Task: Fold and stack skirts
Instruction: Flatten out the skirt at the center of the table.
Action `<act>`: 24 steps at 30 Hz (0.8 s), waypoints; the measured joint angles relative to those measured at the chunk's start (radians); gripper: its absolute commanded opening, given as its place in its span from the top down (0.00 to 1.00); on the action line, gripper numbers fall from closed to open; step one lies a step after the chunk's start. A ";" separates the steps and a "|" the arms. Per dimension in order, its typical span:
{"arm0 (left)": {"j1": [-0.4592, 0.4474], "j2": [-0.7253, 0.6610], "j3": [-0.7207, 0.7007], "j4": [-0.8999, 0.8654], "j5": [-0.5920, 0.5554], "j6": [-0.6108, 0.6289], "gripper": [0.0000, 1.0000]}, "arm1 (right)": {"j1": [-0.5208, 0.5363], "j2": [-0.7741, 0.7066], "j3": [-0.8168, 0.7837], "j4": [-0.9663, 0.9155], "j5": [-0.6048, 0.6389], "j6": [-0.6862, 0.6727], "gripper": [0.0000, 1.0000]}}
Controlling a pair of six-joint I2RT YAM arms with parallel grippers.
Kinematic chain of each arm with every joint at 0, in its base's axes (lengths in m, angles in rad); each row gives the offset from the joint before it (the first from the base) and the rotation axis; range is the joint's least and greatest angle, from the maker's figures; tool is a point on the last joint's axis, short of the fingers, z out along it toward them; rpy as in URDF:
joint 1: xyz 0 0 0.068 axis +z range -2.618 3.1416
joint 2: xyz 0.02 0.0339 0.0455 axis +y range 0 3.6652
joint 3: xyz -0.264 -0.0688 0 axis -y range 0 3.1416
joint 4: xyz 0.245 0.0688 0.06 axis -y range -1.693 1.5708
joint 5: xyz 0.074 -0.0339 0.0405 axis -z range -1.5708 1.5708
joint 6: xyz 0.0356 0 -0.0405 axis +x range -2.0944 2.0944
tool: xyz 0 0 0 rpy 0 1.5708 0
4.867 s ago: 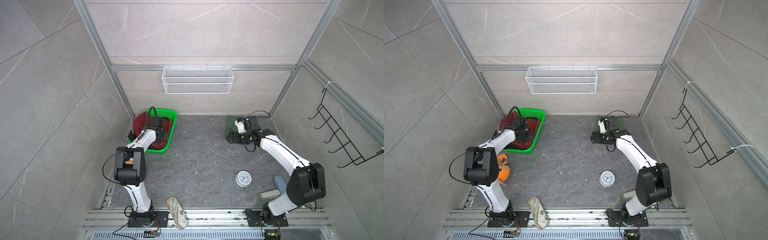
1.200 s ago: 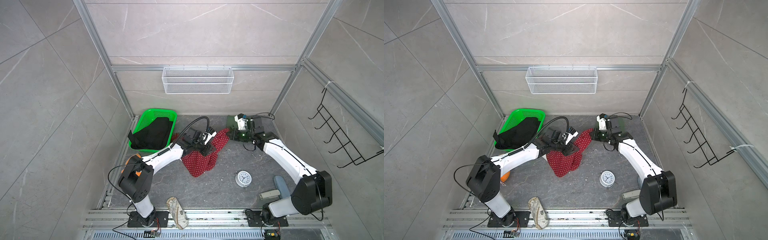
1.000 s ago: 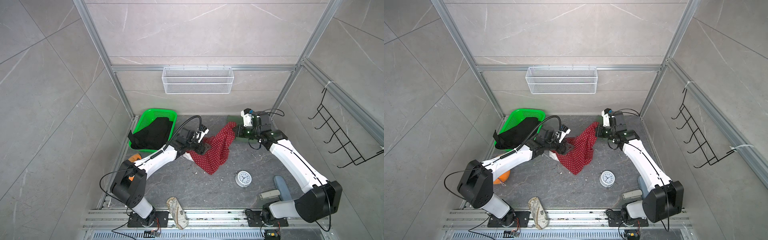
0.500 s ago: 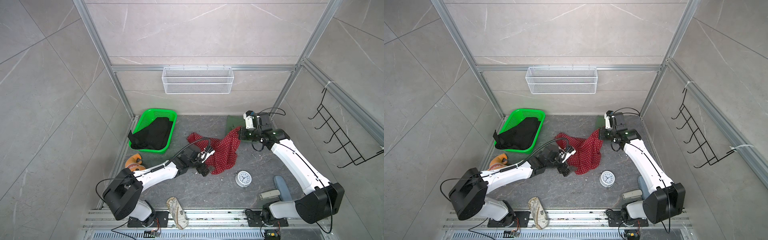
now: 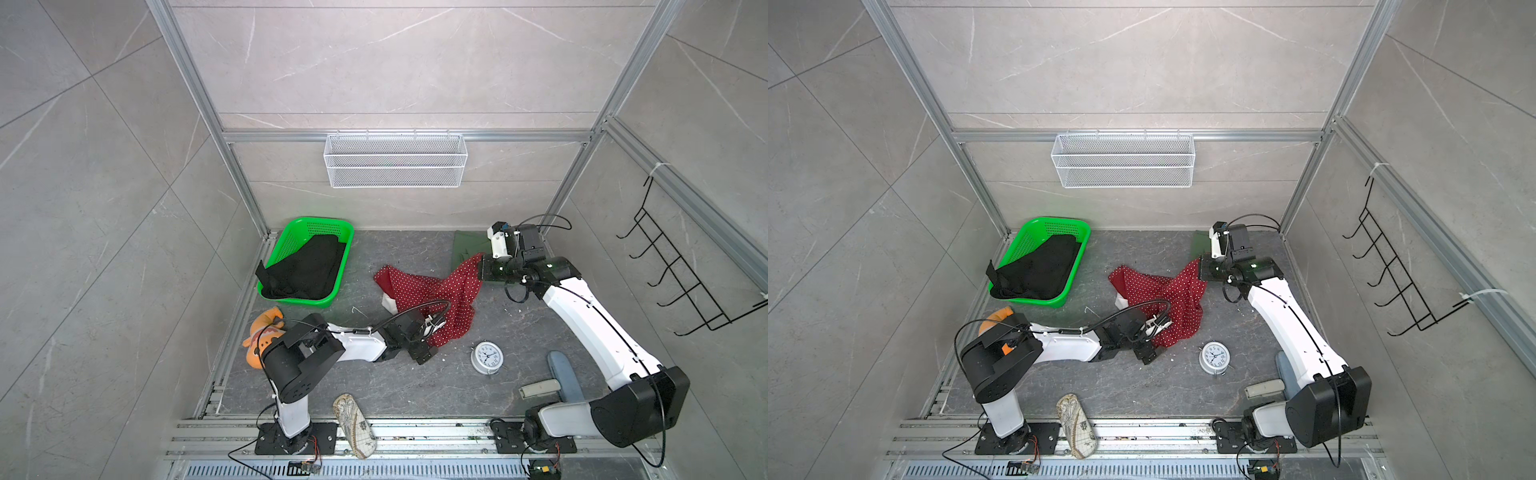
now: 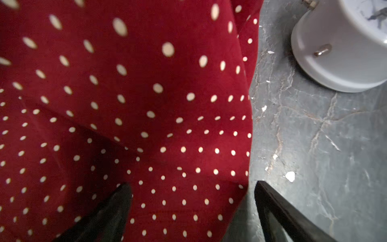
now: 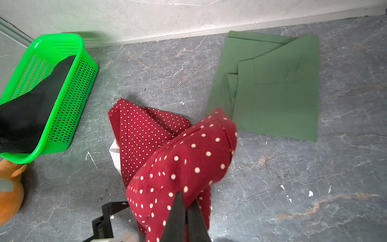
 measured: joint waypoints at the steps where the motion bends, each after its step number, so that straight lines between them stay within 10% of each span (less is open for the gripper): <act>1: 0.000 0.009 0.002 0.006 -0.002 -0.001 0.14 | 0.000 0.000 0.000 -0.002 0.000 -0.003 1.00; 8: 0.000 0.032 0.013 0.001 -0.025 -0.005 1.00 | 0.000 0.000 0.008 -0.012 0.002 -0.011 1.00; 15: 0.008 -0.023 0.024 -0.072 -0.079 -0.005 1.00 | 0.000 0.000 0.024 -0.022 0.039 -0.018 1.00; 24: 0.186 -0.444 0.053 -0.237 -0.150 -0.020 1.00 | -0.022 0.004 0.087 -0.039 0.095 -0.041 1.00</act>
